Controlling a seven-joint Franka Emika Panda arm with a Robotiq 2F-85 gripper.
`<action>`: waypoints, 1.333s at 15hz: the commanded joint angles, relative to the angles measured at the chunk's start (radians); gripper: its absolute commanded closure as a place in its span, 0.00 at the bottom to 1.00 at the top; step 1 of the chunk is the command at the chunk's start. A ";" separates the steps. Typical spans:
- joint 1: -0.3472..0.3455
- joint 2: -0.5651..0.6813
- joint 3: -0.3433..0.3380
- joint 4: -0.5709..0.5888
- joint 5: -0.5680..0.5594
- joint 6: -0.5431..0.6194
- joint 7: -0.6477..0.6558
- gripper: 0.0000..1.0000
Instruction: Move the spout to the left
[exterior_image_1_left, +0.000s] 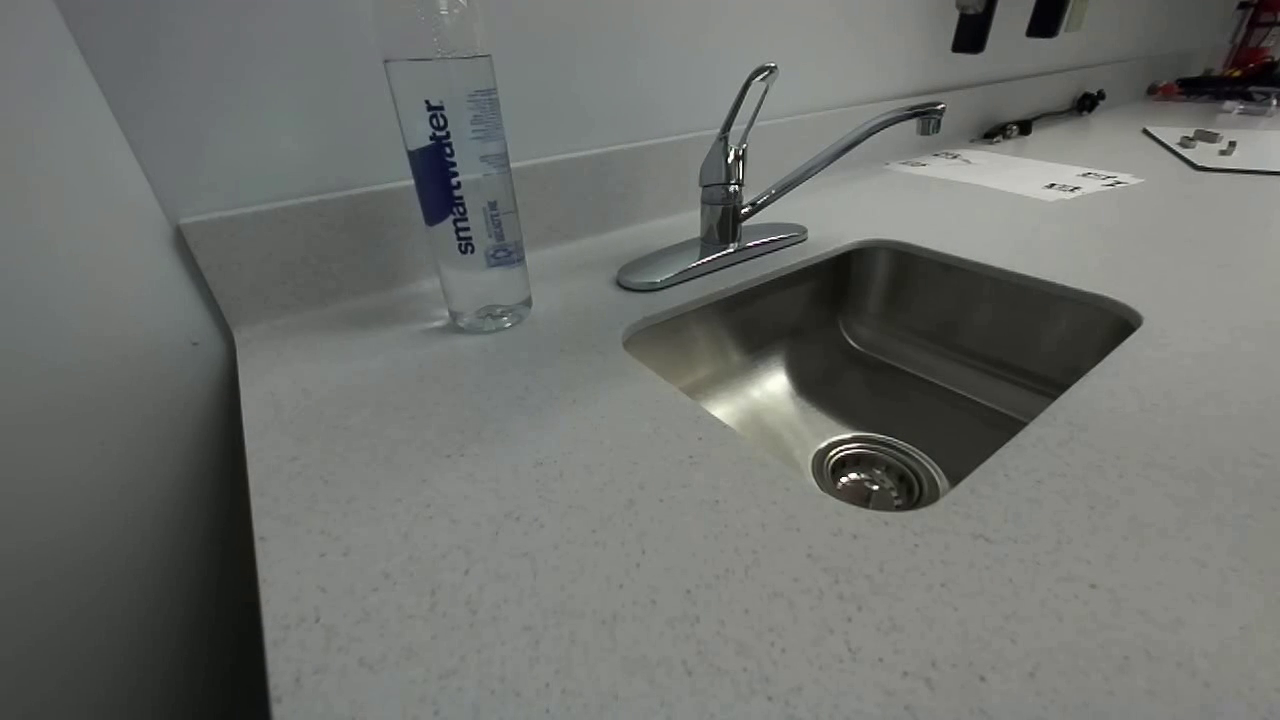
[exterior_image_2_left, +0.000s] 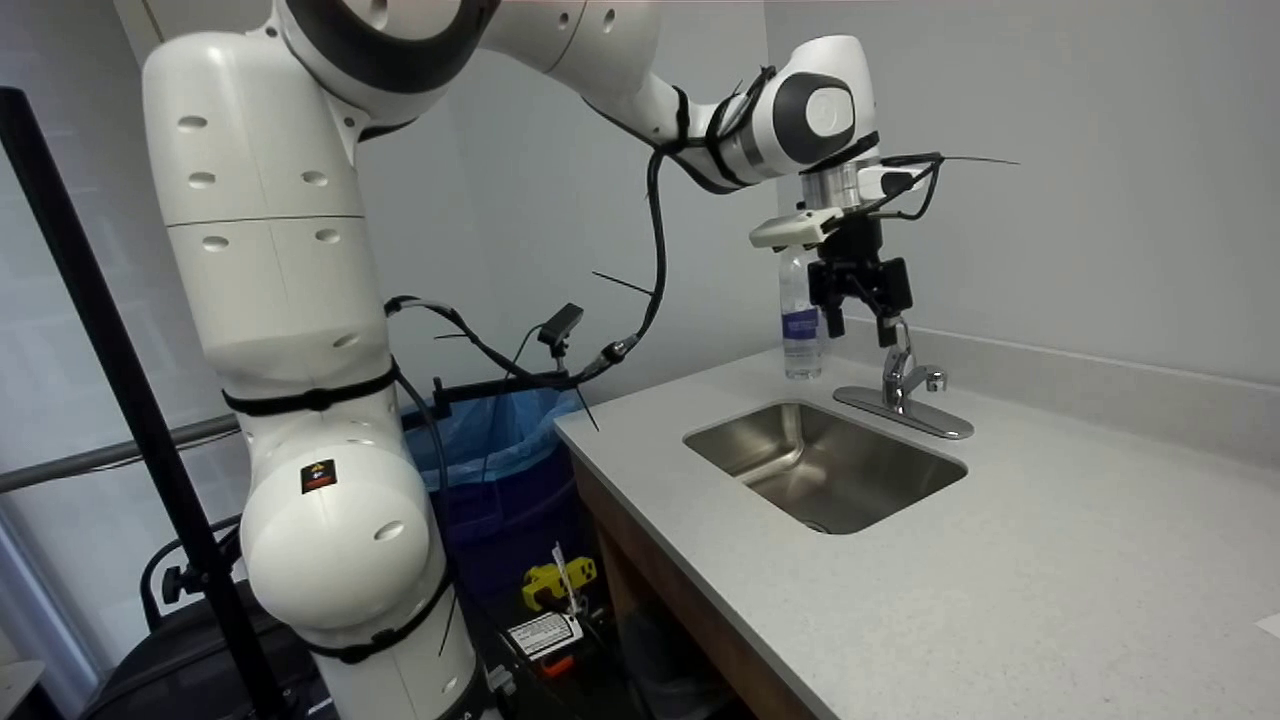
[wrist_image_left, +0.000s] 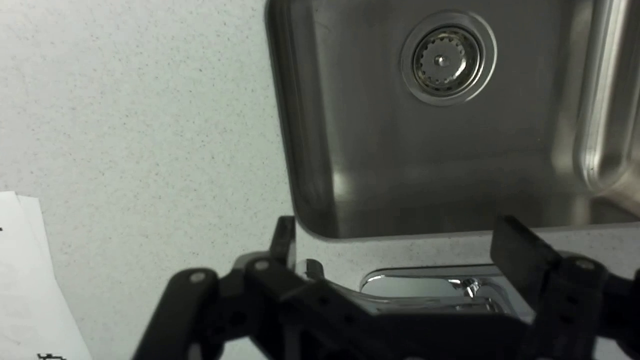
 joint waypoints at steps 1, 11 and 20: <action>0.013 0.062 -0.006 0.073 -0.048 0.039 0.073 0.00; 0.019 0.218 -0.064 0.239 -0.090 0.090 0.124 0.00; 0.038 0.294 -0.087 0.299 -0.095 0.173 0.182 0.00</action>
